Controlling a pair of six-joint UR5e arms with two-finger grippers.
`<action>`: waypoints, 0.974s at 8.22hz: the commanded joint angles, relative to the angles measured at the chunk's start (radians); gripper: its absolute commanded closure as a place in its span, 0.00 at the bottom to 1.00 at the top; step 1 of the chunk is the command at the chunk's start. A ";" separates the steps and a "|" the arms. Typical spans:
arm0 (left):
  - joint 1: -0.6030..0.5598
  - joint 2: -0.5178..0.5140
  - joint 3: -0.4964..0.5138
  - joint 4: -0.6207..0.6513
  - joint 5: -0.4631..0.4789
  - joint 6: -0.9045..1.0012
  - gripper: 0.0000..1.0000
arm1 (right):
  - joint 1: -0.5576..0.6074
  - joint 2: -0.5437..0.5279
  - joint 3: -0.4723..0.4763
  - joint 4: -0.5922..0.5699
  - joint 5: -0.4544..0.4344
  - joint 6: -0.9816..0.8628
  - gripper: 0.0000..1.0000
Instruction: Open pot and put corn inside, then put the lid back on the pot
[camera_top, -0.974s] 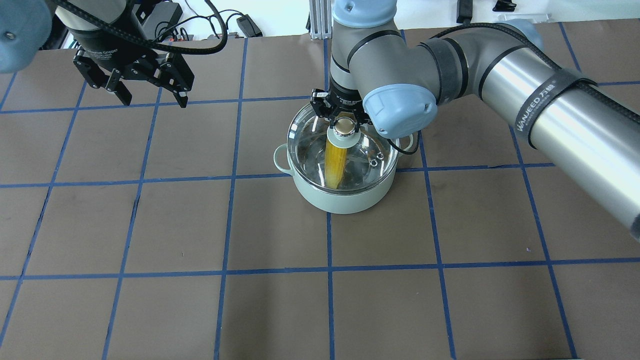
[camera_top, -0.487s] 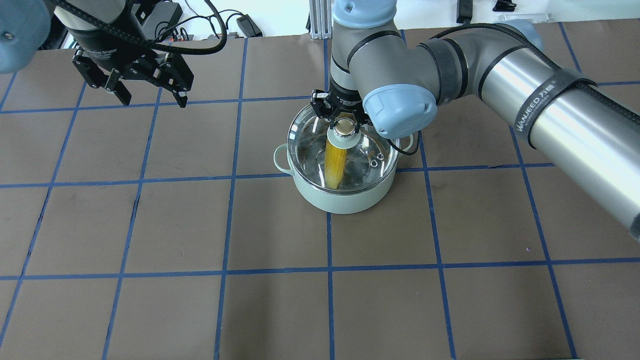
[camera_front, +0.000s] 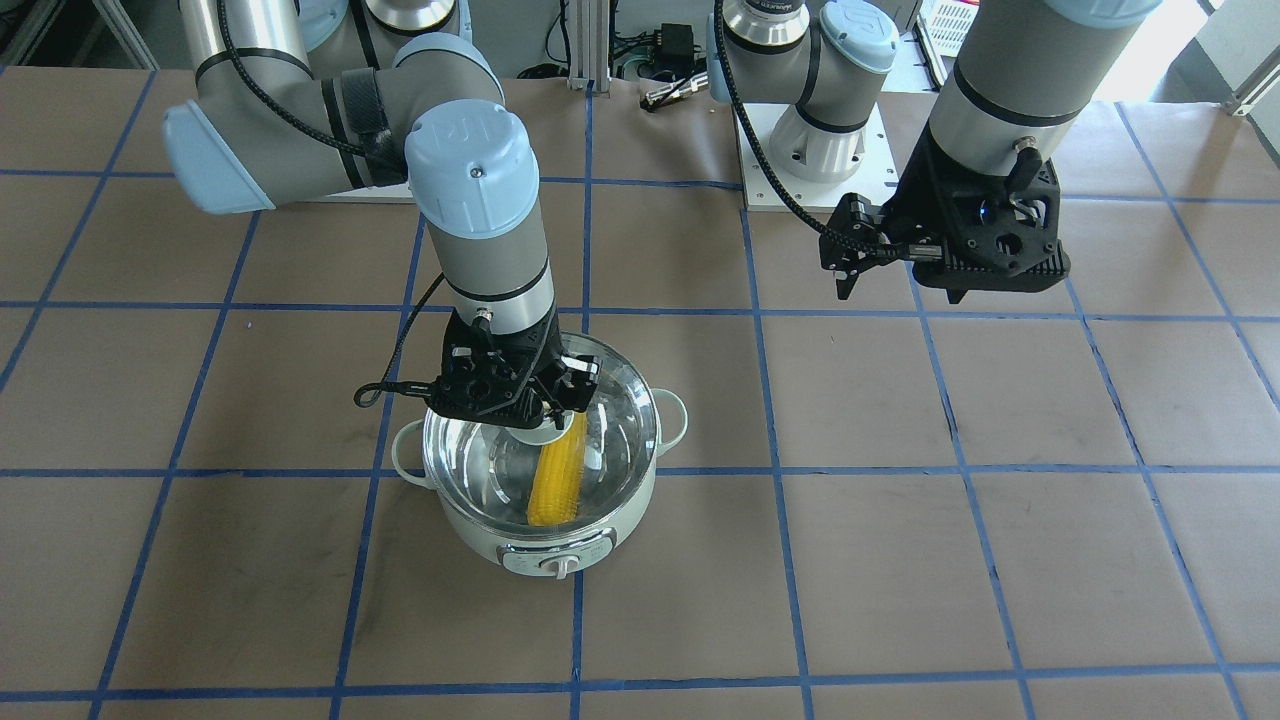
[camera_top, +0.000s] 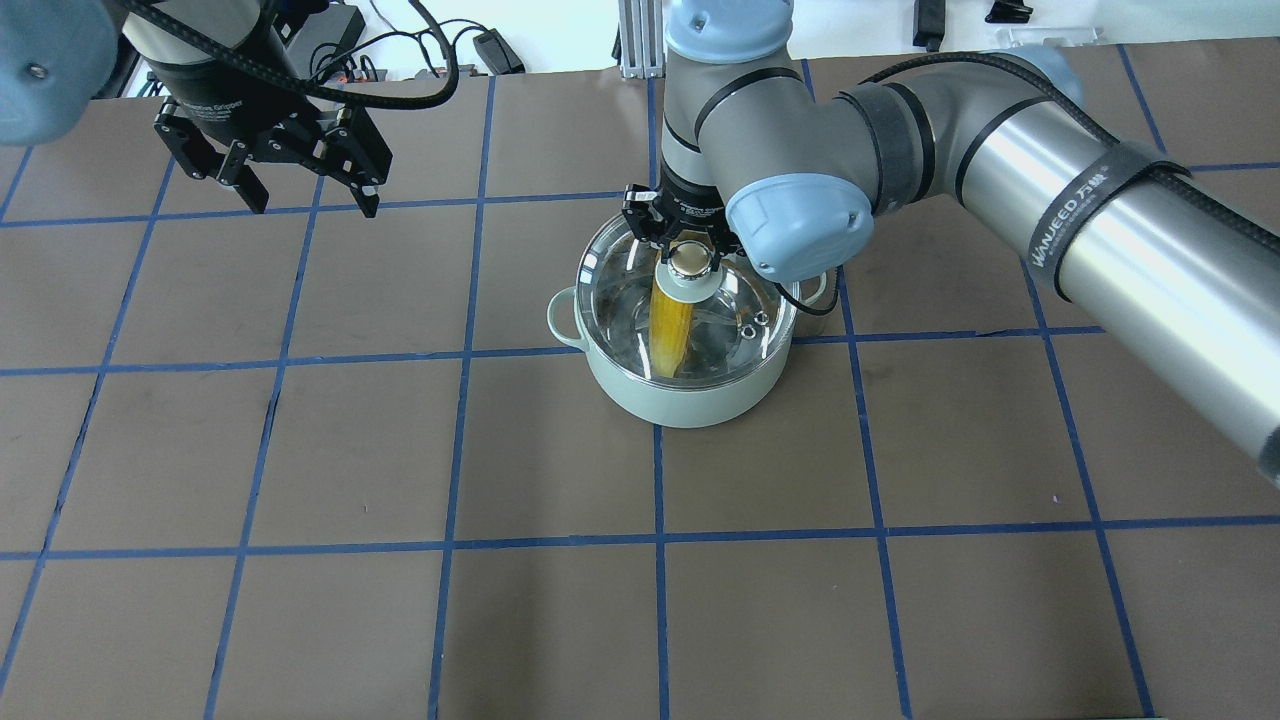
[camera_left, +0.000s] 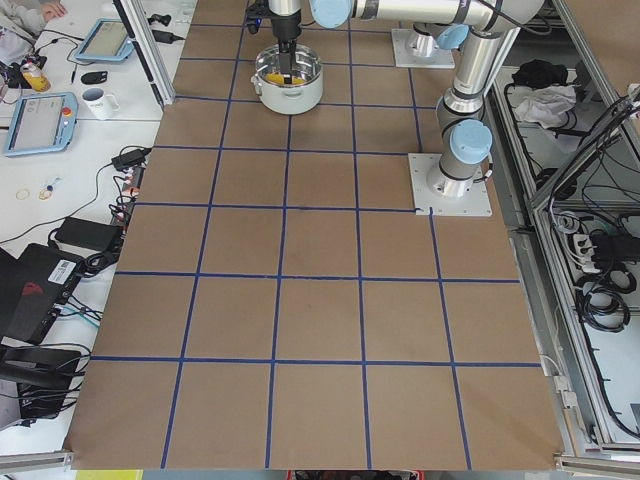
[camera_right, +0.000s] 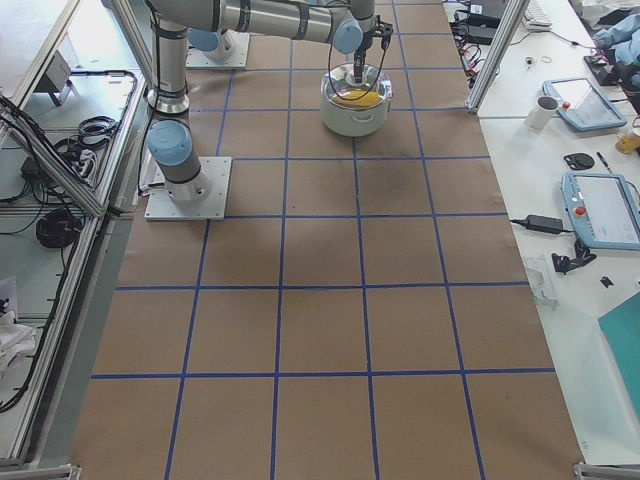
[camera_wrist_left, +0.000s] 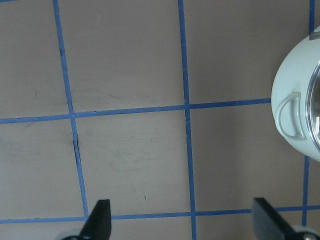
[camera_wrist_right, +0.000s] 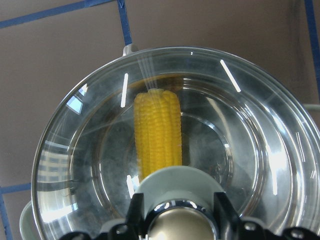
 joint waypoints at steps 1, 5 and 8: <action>0.000 -0.004 -0.003 -0.001 0.004 0.001 0.00 | 0.000 0.001 0.000 0.003 -0.001 0.000 1.00; 0.000 -0.004 -0.004 0.007 0.003 -0.001 0.00 | -0.002 -0.008 0.000 0.004 -0.021 -0.014 0.00; 0.000 0.004 -0.007 0.004 0.004 0.001 0.00 | -0.038 -0.098 -0.012 0.041 -0.022 -0.032 0.00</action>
